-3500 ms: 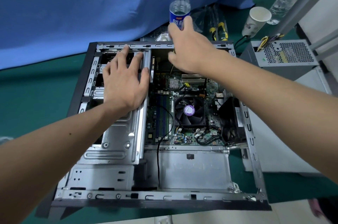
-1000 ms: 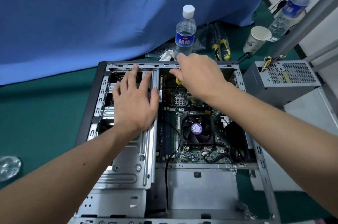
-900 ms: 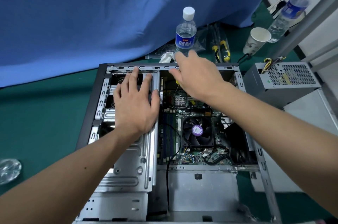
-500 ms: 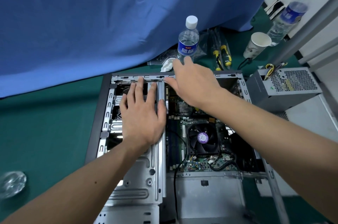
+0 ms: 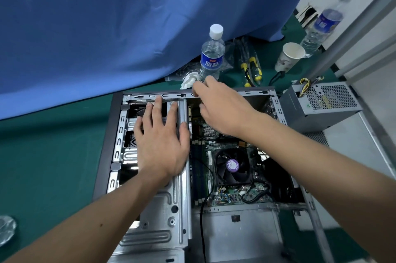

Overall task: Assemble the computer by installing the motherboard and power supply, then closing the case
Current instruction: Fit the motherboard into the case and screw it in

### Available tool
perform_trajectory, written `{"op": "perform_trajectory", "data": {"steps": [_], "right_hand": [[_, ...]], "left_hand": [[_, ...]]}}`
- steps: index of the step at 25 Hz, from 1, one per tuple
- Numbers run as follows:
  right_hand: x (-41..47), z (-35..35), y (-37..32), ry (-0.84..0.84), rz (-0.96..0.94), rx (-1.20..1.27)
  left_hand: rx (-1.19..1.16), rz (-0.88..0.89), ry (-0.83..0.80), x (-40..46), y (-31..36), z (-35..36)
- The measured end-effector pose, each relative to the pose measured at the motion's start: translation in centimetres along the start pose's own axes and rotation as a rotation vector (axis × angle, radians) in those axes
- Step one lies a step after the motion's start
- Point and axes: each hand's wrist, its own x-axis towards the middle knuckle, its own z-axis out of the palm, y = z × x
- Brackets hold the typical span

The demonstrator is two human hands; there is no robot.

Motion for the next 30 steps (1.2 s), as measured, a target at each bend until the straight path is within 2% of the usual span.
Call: {"op": "perform_trajectory", "data": {"steps": [3,4,6,8,10,13,17,19,22,24,27,30], "right_hand": [[-0.2,-0.2,0.8,0.099,0.148,-0.212],[-0.2,-0.4,1.1,0.099,0.192,-0.212],[-0.2,-0.5,1.4,0.051,0.155,-0.053],[-0.4,-0.5,1.2,-0.012,0.033,0.053],[-0.6,-0.2,0.9,0.002,0.006,-0.054],[-0.1,-0.3,0.8,0.063,0.134,-0.255],[-0.2,-0.5,0.6,-0.014,0.057,0.070],[-0.7,-0.2,0.4,-0.025,0.021,0.036],[-0.5,-0.2,0.6,0.061,0.141,-0.210],[-0.2,-0.4,0.8,0.064,0.179,-0.144],[-0.3,-0.6,0.9,-0.027,0.084,0.104],[-0.7,-0.1,0.8,0.007,0.070,-0.059]], "left_hand": [[0.005,-0.001,-0.003,0.0,0.2,0.0],[0.007,0.000,-0.007,0.0,0.2,0.0],[0.012,0.001,-0.009,0.0,0.2,0.0],[0.015,-0.006,-0.008,0.0,0.1,0.0],[0.012,-0.006,-0.005,-0.1,0.2,0.0],[0.013,-0.005,-0.004,-0.1,0.3,-0.1],[0.019,-0.006,0.002,-0.1,0.2,-0.1],[0.016,-0.006,0.006,-0.1,0.2,-0.1],[0.009,-0.005,0.006,0.0,0.4,-0.1],[0.013,-0.004,-0.001,-0.1,0.3,-0.2],[0.018,-0.002,0.000,0.0,0.2,-0.2],[0.011,-0.003,-0.007,-0.1,0.2,-0.3]]}}
